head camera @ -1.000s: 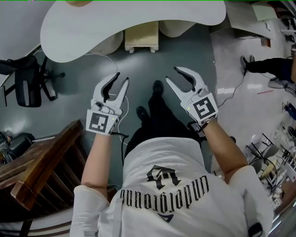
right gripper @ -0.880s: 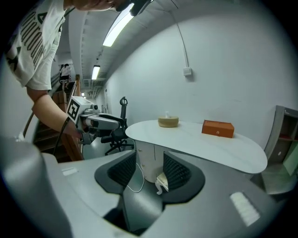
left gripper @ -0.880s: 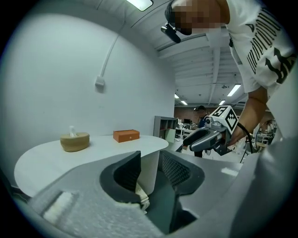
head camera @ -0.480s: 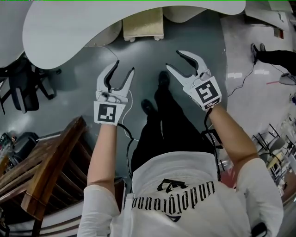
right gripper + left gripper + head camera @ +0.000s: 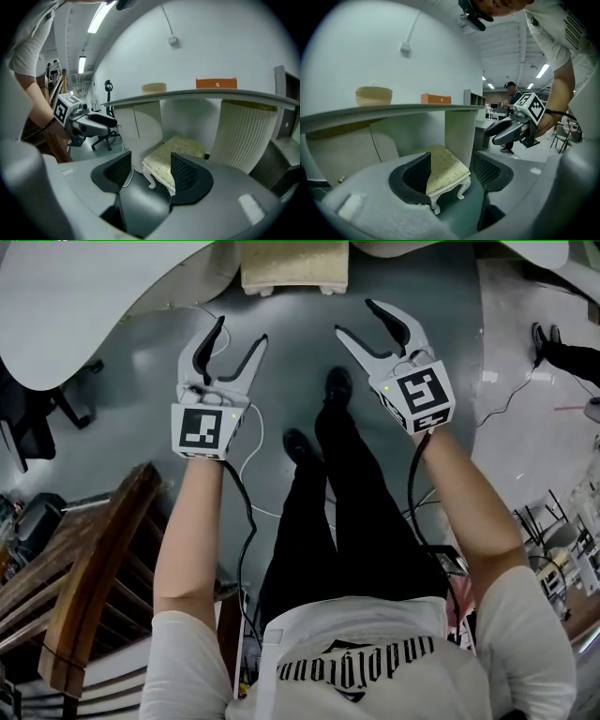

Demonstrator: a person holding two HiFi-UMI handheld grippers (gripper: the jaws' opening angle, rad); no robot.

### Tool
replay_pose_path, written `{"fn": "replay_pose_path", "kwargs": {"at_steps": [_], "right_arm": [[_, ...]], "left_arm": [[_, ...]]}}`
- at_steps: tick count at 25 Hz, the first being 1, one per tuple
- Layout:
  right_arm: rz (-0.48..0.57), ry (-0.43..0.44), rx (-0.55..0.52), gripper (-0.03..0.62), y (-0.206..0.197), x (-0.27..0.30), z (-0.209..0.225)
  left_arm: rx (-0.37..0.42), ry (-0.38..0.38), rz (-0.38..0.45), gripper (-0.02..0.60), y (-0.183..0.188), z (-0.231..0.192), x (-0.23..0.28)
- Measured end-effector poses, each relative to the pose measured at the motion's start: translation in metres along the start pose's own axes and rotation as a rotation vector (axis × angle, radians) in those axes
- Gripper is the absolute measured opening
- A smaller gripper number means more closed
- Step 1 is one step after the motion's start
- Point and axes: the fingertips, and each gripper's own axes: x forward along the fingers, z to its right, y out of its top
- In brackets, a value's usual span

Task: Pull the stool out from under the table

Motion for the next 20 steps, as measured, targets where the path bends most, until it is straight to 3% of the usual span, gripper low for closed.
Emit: {"fn": "replay_pose_path", "kwargs": {"at_steps": [10, 14, 20], "right_arm": [[-0.003, -0.085, -0.047, 0.258, -0.104, 0.069, 0.029], [-0.01, -0.127, -0.034, 0.254, -0.15, 0.096, 0.044], [-0.071, -0.162, -0.021, 0.253, -0.221, 0.139, 0.066]], "left_arm": [[0.017, 0.01, -0.084, 0.308, -0.13, -0.023, 0.08], [-0.024, 0.057, -0.126, 0.304, -0.192, -0.036, 0.104], [-0.025, 0.097, -0.197, 0.326, -0.263, -0.059, 0.151]]}}
